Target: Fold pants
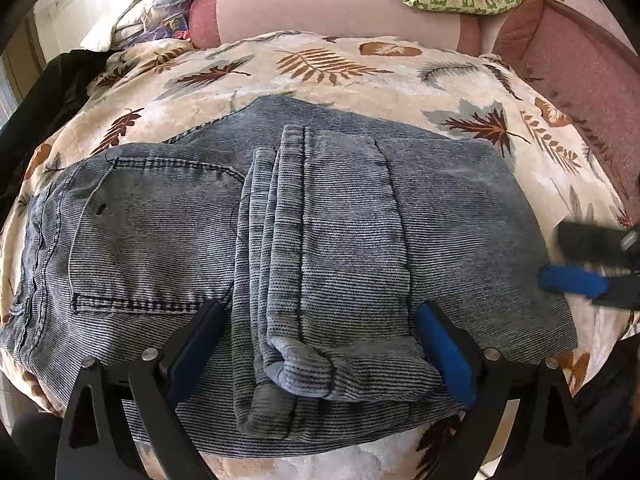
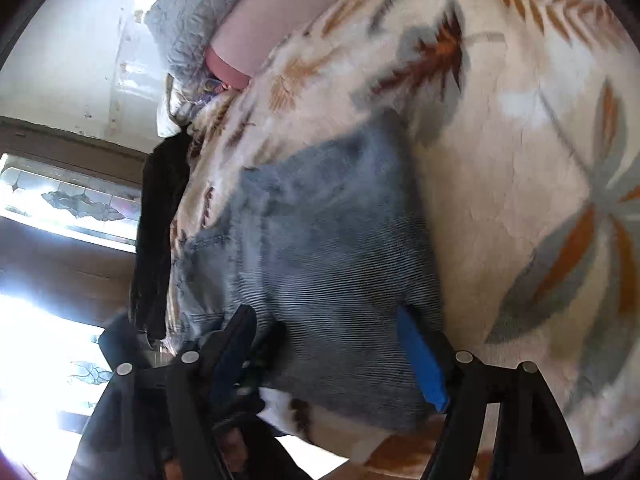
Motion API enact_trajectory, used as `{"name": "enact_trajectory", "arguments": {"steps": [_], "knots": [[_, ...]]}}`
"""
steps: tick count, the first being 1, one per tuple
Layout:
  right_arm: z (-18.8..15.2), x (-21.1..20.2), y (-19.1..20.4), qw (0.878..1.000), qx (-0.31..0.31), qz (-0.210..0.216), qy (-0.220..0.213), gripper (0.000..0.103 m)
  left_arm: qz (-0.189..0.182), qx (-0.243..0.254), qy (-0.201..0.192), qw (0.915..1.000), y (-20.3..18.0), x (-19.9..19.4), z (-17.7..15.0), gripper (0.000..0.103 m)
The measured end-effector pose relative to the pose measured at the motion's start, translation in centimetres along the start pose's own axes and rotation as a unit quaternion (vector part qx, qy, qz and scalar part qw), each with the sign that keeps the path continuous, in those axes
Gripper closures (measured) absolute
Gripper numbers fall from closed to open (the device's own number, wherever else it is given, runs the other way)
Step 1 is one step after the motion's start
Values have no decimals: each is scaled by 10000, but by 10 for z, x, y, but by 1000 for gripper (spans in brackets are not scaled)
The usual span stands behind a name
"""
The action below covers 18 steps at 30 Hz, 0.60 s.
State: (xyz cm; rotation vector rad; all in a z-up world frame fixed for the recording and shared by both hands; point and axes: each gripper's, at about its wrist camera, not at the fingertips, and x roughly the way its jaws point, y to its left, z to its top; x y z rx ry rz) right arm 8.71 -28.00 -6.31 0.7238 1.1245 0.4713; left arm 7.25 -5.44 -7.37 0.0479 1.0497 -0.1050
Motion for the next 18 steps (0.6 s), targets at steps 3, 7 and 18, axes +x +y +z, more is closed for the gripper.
{"name": "enact_trajectory", "arguments": {"steps": [3, 7, 18], "knots": [[-11, -17, 18, 9992, -328, 162, -165, 26, 14, -19, -6, 10000, -1, 0, 0, 6], [-30, 13, -16, 9999, -149, -11, 60, 25, 46, -20, -5, 10000, -2, 0, 0, 6], [-40, 3, -14, 9995, -305, 40, -9, 26, 57, 12, -59, 10000, -2, 0, -1, 5]]}}
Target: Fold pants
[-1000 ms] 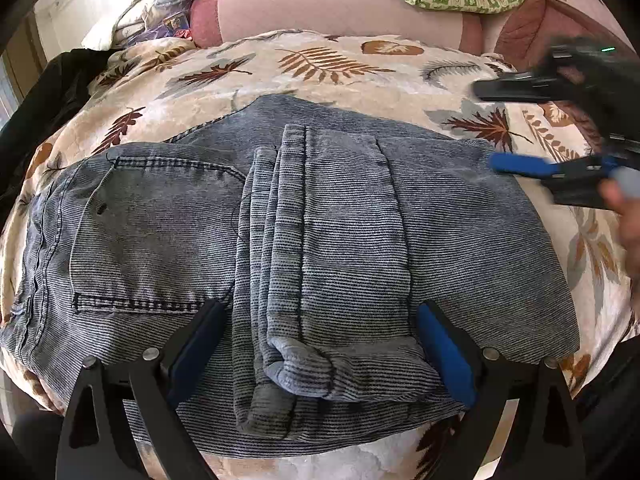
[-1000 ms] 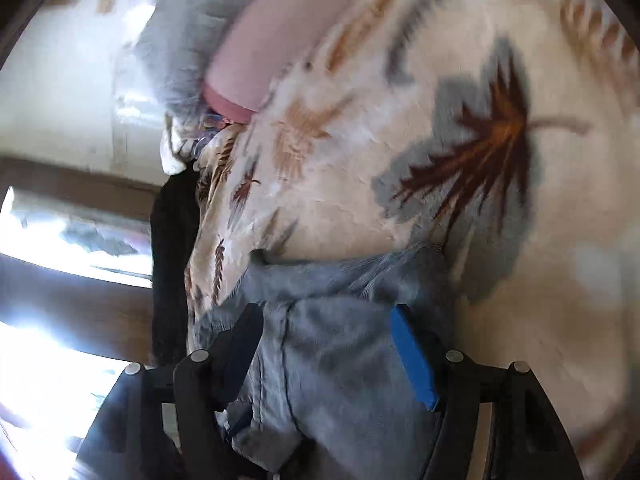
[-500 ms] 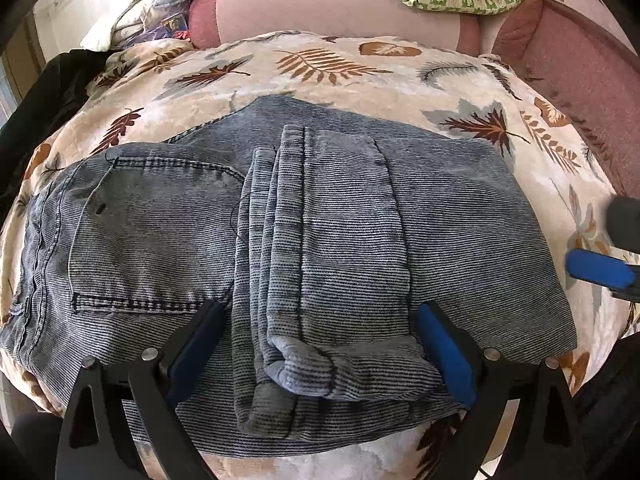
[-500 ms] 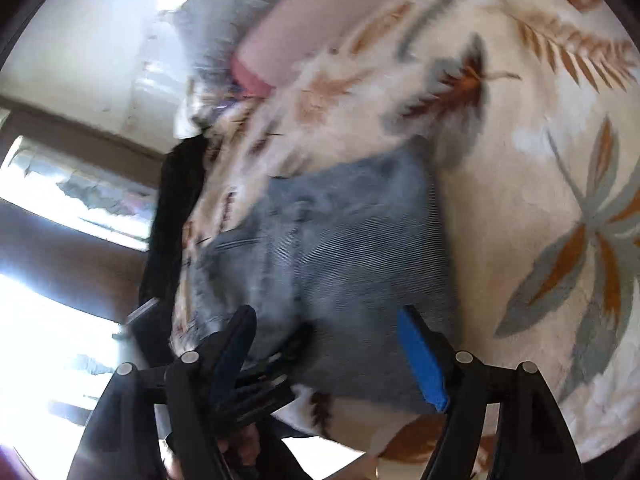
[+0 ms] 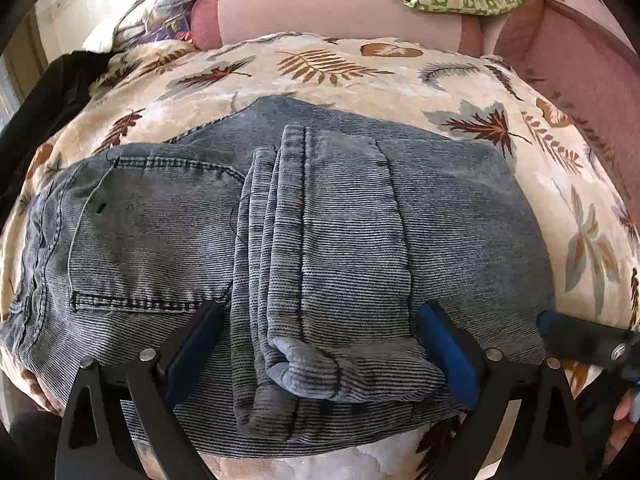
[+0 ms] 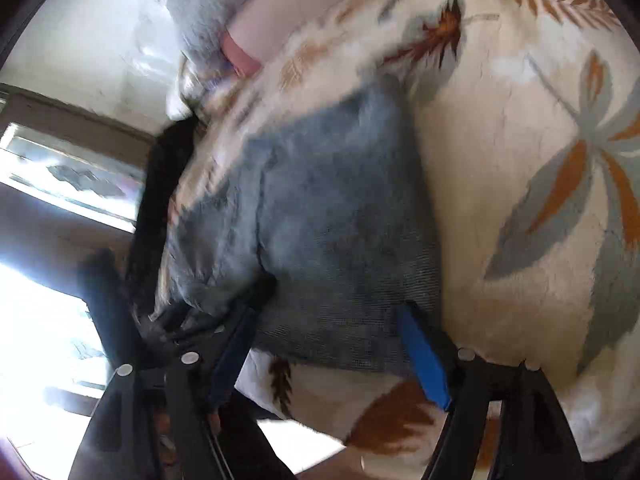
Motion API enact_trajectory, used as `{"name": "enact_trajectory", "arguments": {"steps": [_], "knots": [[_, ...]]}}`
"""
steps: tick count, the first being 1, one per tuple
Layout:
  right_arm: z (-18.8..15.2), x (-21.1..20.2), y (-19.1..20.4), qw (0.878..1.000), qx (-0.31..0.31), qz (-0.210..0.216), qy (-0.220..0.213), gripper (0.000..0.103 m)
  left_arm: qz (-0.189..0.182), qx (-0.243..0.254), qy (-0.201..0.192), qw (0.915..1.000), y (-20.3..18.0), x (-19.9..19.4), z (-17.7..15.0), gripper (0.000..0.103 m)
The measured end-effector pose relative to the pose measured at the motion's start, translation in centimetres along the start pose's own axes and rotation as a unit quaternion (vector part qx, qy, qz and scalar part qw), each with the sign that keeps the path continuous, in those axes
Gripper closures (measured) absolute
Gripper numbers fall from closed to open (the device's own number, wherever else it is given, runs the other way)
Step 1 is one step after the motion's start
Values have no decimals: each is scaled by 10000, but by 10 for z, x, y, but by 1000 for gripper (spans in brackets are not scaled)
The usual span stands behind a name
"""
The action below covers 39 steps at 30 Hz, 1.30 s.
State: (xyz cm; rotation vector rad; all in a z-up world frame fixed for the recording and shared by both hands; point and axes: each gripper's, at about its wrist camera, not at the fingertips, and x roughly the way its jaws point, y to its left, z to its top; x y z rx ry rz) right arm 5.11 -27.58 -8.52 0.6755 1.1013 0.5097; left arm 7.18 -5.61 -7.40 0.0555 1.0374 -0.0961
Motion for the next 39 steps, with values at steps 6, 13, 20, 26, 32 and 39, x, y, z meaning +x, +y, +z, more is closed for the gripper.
{"name": "enact_trajectory", "arguments": {"steps": [6, 13, 20, 26, 32, 39], "knots": [[34, -24, 39, 9993, -315, -61, -182, 26, -14, -41, -6, 10000, 1, 0, 0, 5], [100, 32, 34, 9988, -186, -461, -35, 26, -28, -48, 10, 10000, 1, 0, 0, 5], [97, 43, 19, 9985, -55, -540, -20, 24, -1, -46, -21, 10000, 1, 1, 0, 4], [67, 14, 37, 9929, -529, -982, -416, 24, -73, -145, -48, 9999, 2, -8, -2, 4], [54, 10, 43, 9797, -1002, -1665, -486, 24, 259, -157, -112, 9995, 7, -29, 0, 4], [39, 15, 58, 9667, -1563, -1946, -560, 24, 1207, 110, -147, 9925, 29, -50, 2, 4]]}}
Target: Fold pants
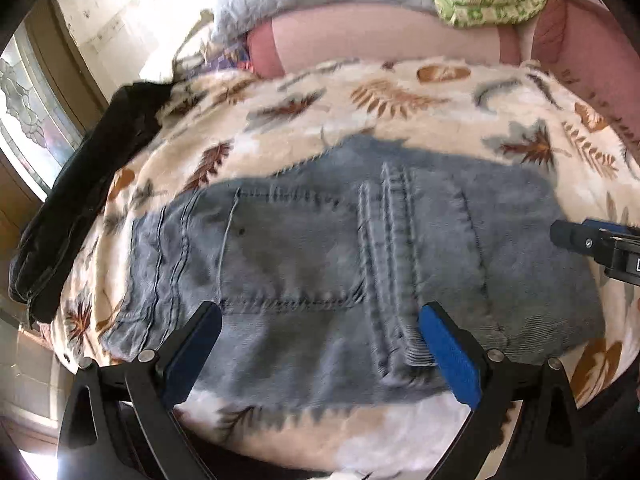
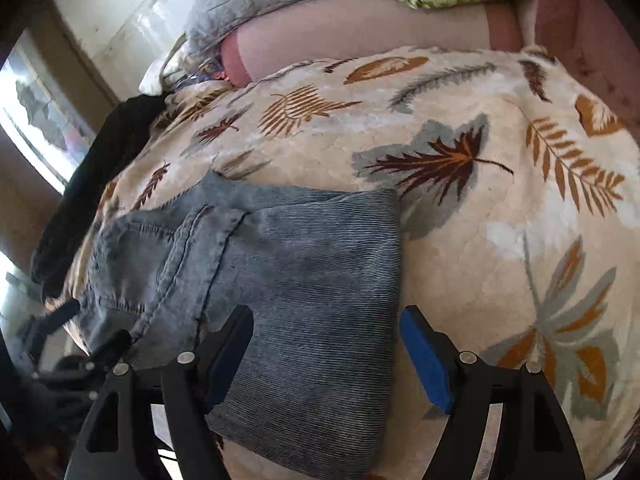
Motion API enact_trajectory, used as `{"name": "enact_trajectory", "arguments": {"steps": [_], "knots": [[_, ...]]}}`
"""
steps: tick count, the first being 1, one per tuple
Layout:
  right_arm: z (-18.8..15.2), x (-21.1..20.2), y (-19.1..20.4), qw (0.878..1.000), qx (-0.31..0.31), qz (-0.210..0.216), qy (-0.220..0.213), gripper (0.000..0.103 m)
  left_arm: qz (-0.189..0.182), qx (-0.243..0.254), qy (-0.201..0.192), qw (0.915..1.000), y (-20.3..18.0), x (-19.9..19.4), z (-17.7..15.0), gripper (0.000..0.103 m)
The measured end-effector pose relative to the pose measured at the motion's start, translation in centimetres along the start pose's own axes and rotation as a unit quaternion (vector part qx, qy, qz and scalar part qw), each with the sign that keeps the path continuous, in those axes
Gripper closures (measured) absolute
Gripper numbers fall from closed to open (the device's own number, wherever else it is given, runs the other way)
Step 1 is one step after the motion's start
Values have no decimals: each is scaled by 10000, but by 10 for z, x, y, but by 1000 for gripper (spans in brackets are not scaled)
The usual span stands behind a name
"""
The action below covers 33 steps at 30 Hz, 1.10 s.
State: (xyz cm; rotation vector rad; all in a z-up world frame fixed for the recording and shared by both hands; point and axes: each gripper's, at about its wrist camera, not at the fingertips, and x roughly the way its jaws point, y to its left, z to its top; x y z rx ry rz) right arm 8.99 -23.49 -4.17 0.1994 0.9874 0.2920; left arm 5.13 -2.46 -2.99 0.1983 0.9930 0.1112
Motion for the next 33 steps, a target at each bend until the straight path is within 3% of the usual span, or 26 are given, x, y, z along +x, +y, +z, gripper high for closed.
{"name": "enact_trajectory", "arguments": {"steps": [7, 11, 14, 16, 19, 23, 25, 28, 31, 33], "knots": [[-7, 8, 2, 9997, -179, -130, 63, 24, -414, 126, 475, 9979, -3, -2, -14, 4], [-9, 13, -4, 9999, -96, -59, 100, 24, -1320, -21, 280, 9908, -9, -16, -19, 4], [-12, 17, -6, 9998, -85, -21, 161, 24, -1652, -90, 116, 9861, -17, -26, -16, 4], [-12, 17, -5, 9998, -113, -11, 144, 24, -2136, -253, 95, 9766, -20, -32, -14, 4], [-13, 18, -8, 9999, -40, 66, 133, 24, -2499, -424, 128, 9673, -26, -37, -11, 4], [-14, 17, -8, 9999, -44, 70, 105, 24, -2611, -511, 300, 9635, -36, -38, -14, 4], [-15, 18, -7, 9999, -78, 47, 95, 23, -2817, -624, 448, 9564, -38, -37, -20, 4], [-16, 19, -6, 9999, -129, 39, 81, 21, -2904, -690, 616, 9524, -42, -39, -35, 4], [-17, 20, -4, 9998, -208, -16, 77, 20, -2774, -592, 824, 9554, -44, -38, -52, 4], [-17, 20, -3, 9997, -244, -42, 81, 20, -2505, -554, 963, 9617, -42, -37, -64, 4]]}}
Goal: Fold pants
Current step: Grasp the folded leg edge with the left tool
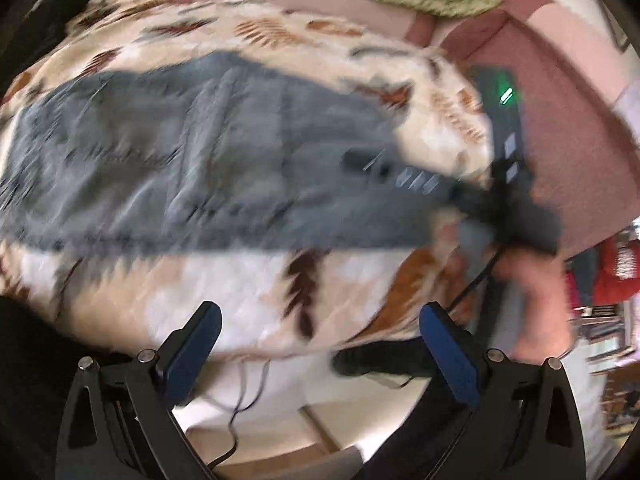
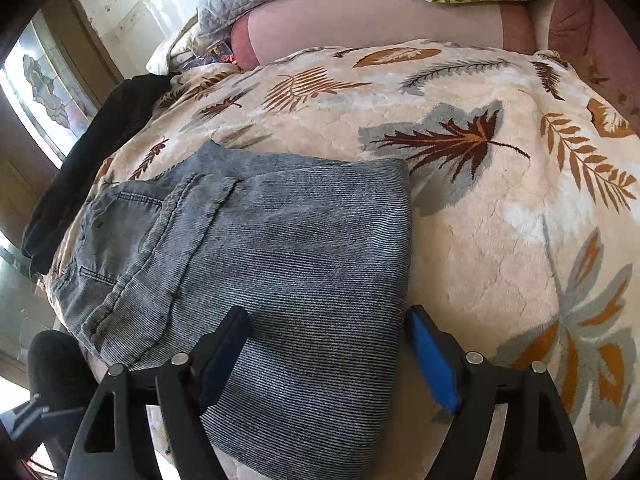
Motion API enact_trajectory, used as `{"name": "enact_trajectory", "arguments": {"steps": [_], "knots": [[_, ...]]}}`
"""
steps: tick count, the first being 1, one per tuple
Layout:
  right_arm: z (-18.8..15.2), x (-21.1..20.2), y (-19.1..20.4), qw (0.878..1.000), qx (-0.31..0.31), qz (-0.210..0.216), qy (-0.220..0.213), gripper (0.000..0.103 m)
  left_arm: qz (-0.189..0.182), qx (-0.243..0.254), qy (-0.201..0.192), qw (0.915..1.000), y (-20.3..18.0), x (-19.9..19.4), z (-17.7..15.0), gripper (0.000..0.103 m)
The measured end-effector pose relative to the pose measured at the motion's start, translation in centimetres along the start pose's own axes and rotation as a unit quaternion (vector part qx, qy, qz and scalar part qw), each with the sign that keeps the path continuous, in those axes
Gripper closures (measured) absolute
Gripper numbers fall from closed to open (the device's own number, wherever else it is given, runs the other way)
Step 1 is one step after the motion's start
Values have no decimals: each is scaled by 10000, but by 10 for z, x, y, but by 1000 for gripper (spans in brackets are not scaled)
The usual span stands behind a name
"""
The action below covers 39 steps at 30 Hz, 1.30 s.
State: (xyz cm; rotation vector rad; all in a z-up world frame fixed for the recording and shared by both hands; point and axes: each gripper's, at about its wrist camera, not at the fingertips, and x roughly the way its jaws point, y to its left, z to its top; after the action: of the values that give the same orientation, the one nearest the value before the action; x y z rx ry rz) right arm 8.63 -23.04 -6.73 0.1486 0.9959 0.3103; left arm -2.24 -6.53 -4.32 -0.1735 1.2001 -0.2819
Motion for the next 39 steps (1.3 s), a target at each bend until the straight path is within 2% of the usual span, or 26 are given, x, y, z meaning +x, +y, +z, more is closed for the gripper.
{"name": "enact_trajectory", "arguments": {"steps": [2, 4, 7, 11, 16, 18, 22, 23, 25, 29, 31, 33, 36, 39], "knots": [[0, 0, 1, 10000, 6, -14, -8, 20, 315, 154, 76, 9994, 3, 3, -11, 4], [0, 1, 2, 10000, 15, -28, -13, 18, 836, 374, -1, 9958, 7, 4, -23, 4], [0, 3, 5, 10000, -21, -93, -12, 15, 1278, 547, -70, 9903, 13, 7, -34, 4], [1, 6, 11, 9998, -127, -178, 1, 10, 1582, 650, -135, 9852, 18, 10, -40, 4], [1, 8, 13, 9996, -217, -192, 22, 8, 1677, 680, -142, 9834, 17, 11, -42, 4], [1, 7, 12, 9996, -229, -168, 27, 8, 1587, 633, -107, 9852, 20, 13, -39, 4], [1, 6, 10, 9998, -194, -89, 29, 8, 778, 251, -289, 9962, 26, -2, -22, 4], [1, 6, 9, 9998, -183, -69, 30, 8, 802, 221, -386, 9958, 28, -6, -14, 4], [1, 6, 9, 9998, -169, -43, 32, 8, 960, 118, -623, 9934, 36, -16, 7, 4], [0, 5, 9, 9999, -169, -17, 31, 8, 591, -671, -1302, 9874, 69, -37, 47, 4], [0, 6, 9, 9998, -176, -18, 29, 8, 283, -1118, -1702, 9786, 86, -45, 64, 4], [0, 5, 9, 9998, -188, -26, 28, 8, 236, -1417, -1759, 9739, 95, -47, 79, 4], [-1, 6, 9, 9998, -207, -41, 18, 8, -211, -1731, -1698, 9699, 104, -39, 91, 4], [-2, 6, 12, 9996, -240, -112, 16, 7, -535, -1765, -1516, 9711, 96, -27, 92, 4]]}}
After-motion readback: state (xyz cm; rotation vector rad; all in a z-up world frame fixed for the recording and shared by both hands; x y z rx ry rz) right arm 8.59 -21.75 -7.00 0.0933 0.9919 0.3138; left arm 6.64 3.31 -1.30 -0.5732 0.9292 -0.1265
